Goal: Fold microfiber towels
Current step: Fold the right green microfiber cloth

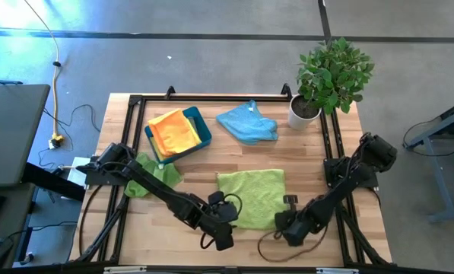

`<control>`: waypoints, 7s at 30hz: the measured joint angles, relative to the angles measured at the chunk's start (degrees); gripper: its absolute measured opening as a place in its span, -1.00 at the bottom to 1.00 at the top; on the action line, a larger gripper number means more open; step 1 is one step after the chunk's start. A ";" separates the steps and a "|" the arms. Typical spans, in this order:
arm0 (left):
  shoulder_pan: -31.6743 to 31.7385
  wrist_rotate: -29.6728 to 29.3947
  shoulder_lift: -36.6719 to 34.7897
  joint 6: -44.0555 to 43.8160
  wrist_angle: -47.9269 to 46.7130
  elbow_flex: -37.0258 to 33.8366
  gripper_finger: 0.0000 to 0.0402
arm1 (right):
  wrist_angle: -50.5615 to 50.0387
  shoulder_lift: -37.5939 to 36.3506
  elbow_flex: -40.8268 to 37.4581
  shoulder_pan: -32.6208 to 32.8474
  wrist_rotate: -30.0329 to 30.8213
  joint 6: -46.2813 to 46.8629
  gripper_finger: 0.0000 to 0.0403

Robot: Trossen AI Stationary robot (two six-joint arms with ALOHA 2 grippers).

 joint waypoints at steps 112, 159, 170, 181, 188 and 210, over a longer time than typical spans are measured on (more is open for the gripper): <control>1.42 4.73 8.66 -42.03 3.78 -0.14 -0.19 | -2.30 -31.17 0.74 -25.68 -9.54 5.22 -1.00; 0.51 -5.34 12.85 -54.61 7.75 0.01 -0.19 | 0.74 -31.15 0.76 -27.53 -5.98 4.51 -1.00; 1.18 -6.60 12.96 -50.87 7.15 -0.12 -0.70 | 0.67 -31.15 0.76 -27.52 -5.98 4.50 -1.00; 0.70 2.27 7.42 -40.82 5.72 -0.12 -0.99 | 0.19 -31.15 0.76 -27.51 -8.43 2.94 -1.00; 0.41 5.80 -2.64 -33.98 -6.46 -0.12 -0.99 | 0.34 -31.16 0.76 -24.99 -18.25 -2.44 -1.00; 13.22 -0.04 -28.52 13.08 -32.48 -0.02 -1.00 | -23.00 -31.15 23.52 -25.05 12.08 -27.32 -1.00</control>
